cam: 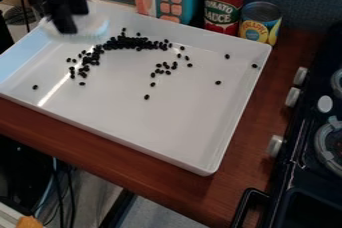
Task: Sweep into pile
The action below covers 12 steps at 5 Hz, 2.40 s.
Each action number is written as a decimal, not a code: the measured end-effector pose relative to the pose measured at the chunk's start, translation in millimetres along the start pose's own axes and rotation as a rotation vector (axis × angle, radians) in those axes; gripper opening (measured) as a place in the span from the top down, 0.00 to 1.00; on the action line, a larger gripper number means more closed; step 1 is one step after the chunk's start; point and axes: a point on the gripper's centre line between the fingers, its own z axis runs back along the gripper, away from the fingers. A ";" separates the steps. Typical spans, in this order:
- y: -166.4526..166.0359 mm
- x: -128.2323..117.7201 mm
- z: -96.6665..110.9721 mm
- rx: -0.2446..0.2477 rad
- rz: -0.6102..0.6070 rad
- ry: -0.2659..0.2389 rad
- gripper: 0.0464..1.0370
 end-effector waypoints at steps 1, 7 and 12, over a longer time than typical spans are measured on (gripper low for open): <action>12.2 26.7 -1.3 0.016 -0.037 -0.018 0.36; 71.8 43.8 -30.3 0.019 -0.216 -0.095 0.36; 53.4 25.2 -49.7 0.009 -0.153 -0.107 0.36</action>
